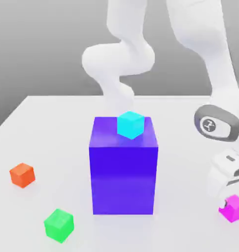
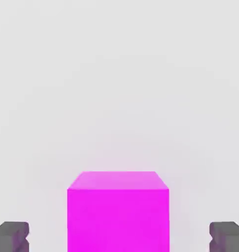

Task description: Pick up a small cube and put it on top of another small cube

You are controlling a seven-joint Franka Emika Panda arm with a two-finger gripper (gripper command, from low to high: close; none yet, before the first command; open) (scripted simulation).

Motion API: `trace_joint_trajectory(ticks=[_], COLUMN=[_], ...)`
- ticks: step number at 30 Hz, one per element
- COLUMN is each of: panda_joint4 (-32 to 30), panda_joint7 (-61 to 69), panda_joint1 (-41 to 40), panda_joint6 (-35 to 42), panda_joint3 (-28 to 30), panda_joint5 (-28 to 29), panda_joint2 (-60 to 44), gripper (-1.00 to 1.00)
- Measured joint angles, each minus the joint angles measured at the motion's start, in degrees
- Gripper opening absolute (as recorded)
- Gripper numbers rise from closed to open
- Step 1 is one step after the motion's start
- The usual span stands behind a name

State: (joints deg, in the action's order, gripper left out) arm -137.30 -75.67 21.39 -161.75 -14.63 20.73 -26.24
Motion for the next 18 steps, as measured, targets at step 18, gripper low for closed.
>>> trace_joint_trajectory(ticks=[18], panda_joint4=[-4.4], panda_joint7=[19.9], panda_joint1=[-18.3], panda_joint6=[8.9], panda_joint3=[1.4], panda_joint5=[-10.5], panda_joint2=[13.7], gripper=[-1.00])
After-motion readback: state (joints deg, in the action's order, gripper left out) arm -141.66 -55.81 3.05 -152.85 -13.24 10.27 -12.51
